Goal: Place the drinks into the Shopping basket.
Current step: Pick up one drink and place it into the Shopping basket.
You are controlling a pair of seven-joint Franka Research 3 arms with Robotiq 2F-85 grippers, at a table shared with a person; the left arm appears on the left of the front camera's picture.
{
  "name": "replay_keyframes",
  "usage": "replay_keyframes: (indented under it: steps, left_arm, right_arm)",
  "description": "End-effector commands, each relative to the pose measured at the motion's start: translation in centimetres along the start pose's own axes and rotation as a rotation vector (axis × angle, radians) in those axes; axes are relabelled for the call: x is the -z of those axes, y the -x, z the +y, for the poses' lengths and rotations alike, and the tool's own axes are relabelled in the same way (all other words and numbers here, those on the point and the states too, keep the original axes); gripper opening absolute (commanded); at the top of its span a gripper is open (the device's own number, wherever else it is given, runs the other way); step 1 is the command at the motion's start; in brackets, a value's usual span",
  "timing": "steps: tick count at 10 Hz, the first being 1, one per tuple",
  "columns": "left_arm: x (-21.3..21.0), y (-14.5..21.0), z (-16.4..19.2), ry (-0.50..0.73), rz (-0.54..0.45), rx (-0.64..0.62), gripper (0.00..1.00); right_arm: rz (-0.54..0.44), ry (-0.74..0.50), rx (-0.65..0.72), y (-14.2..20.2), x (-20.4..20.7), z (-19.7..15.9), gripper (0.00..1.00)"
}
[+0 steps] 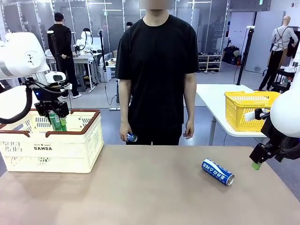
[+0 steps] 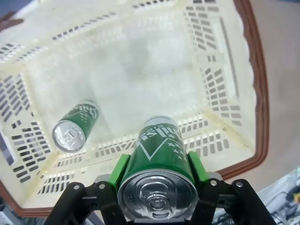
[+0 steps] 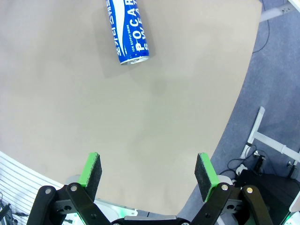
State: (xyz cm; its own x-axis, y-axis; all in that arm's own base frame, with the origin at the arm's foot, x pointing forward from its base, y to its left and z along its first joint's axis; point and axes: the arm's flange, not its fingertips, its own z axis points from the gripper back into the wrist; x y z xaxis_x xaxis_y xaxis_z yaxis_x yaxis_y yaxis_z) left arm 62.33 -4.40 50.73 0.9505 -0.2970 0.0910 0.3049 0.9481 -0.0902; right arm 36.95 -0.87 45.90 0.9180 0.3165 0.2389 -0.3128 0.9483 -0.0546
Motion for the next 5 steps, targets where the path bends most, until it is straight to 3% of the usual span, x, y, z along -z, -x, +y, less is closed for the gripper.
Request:
replay_keyframes:
  steps: [1,5]
  left_arm:
    - [-0.74,-0.12,0.09,-0.007,-0.012,0.005,0.6]
    - [-0.74,-0.12,0.09,-0.007,-0.012,0.005,0.6]
  right_arm:
    - [0.002,-0.002,-0.014,0.06,-0.08,-0.17,1.0]
    - [0.002,-0.002,-0.014,0.06,-0.08,-0.17,1.0]
